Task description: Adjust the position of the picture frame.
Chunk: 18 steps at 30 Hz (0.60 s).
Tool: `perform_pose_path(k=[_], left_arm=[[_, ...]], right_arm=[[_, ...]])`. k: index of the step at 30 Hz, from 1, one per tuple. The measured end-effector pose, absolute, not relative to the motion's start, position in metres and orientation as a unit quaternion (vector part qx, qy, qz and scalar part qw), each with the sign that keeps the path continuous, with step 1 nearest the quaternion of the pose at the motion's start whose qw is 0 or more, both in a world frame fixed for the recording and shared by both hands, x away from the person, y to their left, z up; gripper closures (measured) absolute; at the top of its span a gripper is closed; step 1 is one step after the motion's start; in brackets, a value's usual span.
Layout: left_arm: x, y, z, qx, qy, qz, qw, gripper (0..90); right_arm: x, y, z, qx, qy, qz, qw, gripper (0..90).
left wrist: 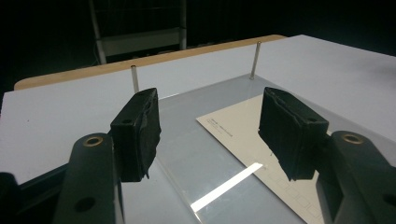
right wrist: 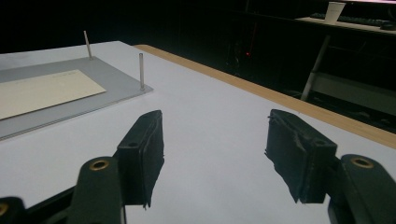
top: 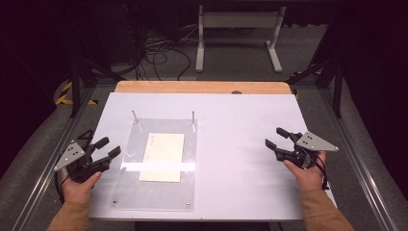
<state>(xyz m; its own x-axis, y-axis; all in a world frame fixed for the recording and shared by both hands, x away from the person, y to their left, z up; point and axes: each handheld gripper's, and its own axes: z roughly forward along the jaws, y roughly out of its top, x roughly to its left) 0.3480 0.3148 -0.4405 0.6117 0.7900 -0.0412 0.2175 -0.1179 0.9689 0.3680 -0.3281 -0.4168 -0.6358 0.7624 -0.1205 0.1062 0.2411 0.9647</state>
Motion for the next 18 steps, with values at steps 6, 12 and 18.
perform_pose_path(k=[6, 12, 18], left_arm=[[0.354, 0.311, -0.444, 0.726, 0.386, 0.252, 0.51, 38.8], [0.362, 0.306, -0.452, 0.746, 0.418, 0.224, 0.467, 42.4], [0.369, 0.305, -0.458, 0.764, 0.459, 0.176, 0.418, 46.8]], right_arm=[[0.367, -0.327, -0.417, 0.303, 0.732, 0.53, 0.302, 36.8], [0.367, -0.327, -0.418, 0.307, 0.739, 0.519, 0.3, 38.4], [0.366, -0.326, -0.419, 0.308, 0.752, 0.506, 0.288, 43.8]])
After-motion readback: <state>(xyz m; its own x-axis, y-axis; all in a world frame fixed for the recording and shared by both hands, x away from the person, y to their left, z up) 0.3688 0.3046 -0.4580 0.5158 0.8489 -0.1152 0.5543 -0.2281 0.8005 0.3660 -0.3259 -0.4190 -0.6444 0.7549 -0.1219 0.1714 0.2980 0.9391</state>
